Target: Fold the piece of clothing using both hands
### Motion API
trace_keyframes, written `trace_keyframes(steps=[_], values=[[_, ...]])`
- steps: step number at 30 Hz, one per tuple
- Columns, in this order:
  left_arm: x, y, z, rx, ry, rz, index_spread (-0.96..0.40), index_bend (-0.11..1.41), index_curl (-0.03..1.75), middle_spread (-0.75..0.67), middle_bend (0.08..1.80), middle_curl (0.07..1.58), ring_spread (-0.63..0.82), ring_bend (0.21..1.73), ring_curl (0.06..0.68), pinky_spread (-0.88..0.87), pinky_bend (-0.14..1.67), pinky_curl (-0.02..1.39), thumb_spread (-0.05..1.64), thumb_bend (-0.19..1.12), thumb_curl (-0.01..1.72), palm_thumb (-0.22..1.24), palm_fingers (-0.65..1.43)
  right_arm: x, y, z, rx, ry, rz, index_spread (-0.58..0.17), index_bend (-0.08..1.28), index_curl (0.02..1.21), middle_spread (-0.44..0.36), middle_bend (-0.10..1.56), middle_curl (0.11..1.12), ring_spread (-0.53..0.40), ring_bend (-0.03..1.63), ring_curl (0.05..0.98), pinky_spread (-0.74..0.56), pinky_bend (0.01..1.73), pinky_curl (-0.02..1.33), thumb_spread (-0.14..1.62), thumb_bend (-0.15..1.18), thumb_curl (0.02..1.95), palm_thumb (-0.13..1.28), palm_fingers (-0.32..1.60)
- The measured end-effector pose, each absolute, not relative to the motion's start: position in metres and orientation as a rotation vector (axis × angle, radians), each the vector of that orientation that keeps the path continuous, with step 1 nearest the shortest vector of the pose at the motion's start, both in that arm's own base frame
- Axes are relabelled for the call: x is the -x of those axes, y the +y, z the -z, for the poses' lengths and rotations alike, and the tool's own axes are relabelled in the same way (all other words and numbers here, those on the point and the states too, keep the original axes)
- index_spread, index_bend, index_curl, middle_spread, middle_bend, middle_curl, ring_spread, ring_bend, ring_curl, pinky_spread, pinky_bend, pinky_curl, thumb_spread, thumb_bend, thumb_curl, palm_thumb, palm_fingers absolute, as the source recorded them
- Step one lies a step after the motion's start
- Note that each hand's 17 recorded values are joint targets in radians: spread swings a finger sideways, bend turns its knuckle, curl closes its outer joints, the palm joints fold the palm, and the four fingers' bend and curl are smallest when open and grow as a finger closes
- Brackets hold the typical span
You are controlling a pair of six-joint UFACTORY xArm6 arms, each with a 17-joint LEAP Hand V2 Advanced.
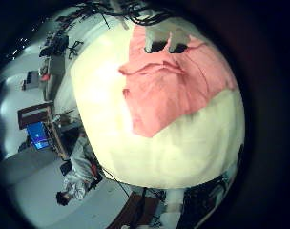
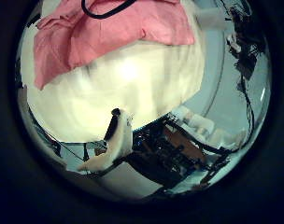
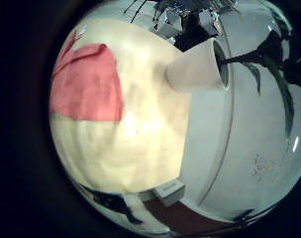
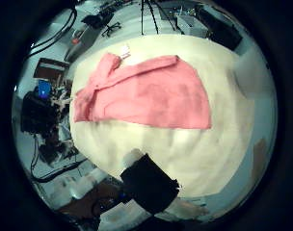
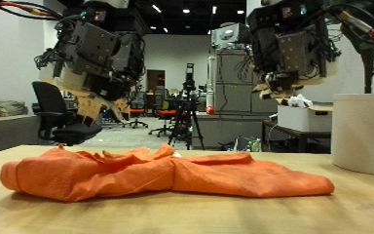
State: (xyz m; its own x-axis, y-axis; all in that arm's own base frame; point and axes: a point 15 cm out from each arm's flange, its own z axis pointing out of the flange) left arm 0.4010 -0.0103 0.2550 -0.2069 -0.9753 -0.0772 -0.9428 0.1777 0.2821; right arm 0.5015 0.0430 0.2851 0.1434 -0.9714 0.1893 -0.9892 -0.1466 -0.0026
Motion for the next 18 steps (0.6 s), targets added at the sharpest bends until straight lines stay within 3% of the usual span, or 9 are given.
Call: trace_keyframes(steps=[5, 9, 18], values=[[-0.401, -0.008, -0.255, -1.898, -2.318, 0.411, 0.15, 0.14, 0.23, 0.46, 0.17, 0.22, 0.55, 0.50, 0.221, 0.48, 0.42, 0.31, 1.17, -0.02, 0.31, 0.42, -0.07, -0.502, 0.030, -0.231, -2.242, -1.883, -0.104, -0.327, 0.16, 0.35, -0.011, 0.19, 0.30, 0.135, 0.37, 0.219, 0.31, 0.38, 0.26, 1.38, 0.34, 0.20, 0.08, 0.13], [-0.401, -0.005, -0.255, -1.906, -2.308, 0.404, 0.16, 0.14, 0.23, 0.45, 0.18, 0.22, 0.55, 0.49, 0.221, 0.48, 0.41, 0.31, 1.17, -0.01, 0.31, 0.43, -0.07, -0.503, 0.017, -0.195, -2.188, -1.859, -0.030, -0.340, 0.15, 0.33, -0.010, 0.21, 0.31, 0.147, 0.36, 0.219, 0.32, 0.38, 0.27, 1.37, 0.29, 0.19, 0.07, 0.12], [-0.398, 0.001, -0.251, -1.907, -2.296, 0.421, 0.16, 0.14, 0.22, 0.44, 0.18, 0.23, 0.54, 0.49, 0.223, 0.49, 0.41, 0.32, 1.17, -0.02, 0.31, 0.45, -0.06, -0.521, 0.008, -0.170, -2.150, -1.843, 0.000, -0.344, 0.14, 0.29, -0.011, 0.22, 0.33, 0.164, 0.34, 0.224, 0.32, 0.36, 0.28, 1.31, 0.19, 0.19, 0.10, 0.10]])
